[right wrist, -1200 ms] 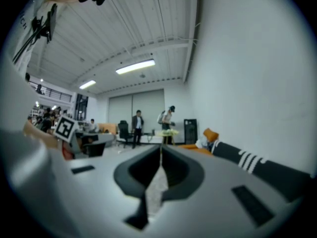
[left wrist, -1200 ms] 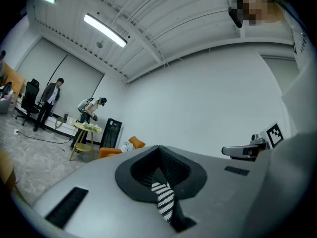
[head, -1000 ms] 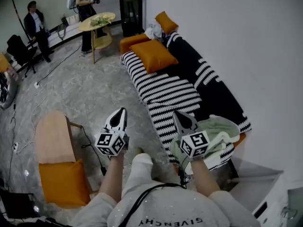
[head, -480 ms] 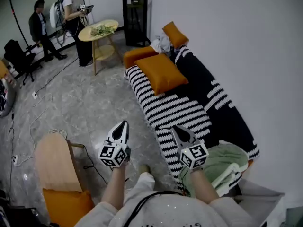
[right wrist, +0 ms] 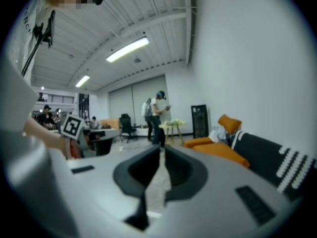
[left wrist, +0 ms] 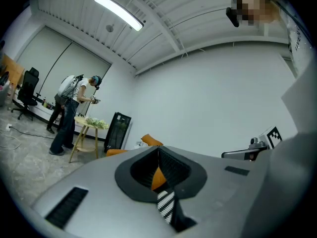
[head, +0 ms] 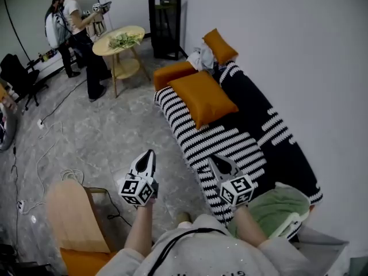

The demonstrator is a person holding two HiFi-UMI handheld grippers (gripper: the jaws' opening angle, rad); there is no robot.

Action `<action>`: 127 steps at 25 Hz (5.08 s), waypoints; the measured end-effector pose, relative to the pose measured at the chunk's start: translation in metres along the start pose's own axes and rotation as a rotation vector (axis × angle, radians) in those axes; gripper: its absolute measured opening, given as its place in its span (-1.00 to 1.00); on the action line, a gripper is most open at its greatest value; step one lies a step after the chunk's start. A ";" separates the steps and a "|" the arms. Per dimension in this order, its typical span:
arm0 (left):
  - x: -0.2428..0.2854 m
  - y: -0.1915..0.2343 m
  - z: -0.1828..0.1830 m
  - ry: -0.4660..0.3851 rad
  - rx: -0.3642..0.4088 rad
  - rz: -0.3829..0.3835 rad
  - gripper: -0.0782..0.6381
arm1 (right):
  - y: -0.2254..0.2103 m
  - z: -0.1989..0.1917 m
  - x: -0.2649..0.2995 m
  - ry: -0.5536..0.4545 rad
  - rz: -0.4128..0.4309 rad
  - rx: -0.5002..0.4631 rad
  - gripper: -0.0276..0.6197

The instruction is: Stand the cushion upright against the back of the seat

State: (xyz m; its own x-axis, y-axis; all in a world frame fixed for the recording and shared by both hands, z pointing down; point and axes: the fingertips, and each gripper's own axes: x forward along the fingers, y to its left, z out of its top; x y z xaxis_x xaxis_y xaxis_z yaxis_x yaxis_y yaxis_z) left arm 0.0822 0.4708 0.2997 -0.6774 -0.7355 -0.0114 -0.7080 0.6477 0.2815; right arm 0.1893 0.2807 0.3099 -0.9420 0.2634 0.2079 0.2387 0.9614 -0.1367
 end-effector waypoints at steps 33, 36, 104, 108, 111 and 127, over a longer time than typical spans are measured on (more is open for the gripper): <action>0.356 0.081 -0.041 0.172 -0.024 -0.240 -0.71 | -0.240 -0.030 0.221 0.191 -0.197 0.212 -0.66; 0.384 0.073 -0.051 0.206 -0.011 -0.282 -0.71 | -0.270 -0.042 0.209 0.200 -0.266 0.262 -0.60; 0.535 0.057 -0.296 0.660 0.046 -0.460 -0.40 | -0.149 -0.408 0.047 0.901 -0.406 0.875 -0.29; 0.565 0.073 -0.311 0.693 0.078 -0.430 -0.32 | -0.191 -0.389 0.033 0.807 -0.538 0.886 -0.27; 0.593 0.087 -0.324 0.737 0.024 -0.384 -0.26 | -0.234 -0.374 0.027 0.730 -0.666 0.885 -0.27; 0.687 0.112 -0.409 1.087 -0.184 -0.223 0.07 | -0.315 -0.328 0.050 0.673 -0.961 0.776 -0.27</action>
State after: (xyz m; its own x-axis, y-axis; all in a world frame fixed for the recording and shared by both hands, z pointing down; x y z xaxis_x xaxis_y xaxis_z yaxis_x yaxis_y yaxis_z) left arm -0.3805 -0.0431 0.7153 0.0579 -0.6724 0.7380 -0.6902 0.5072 0.5162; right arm 0.1447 0.0170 0.6810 -0.3157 -0.2631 0.9117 -0.8223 0.5552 -0.1245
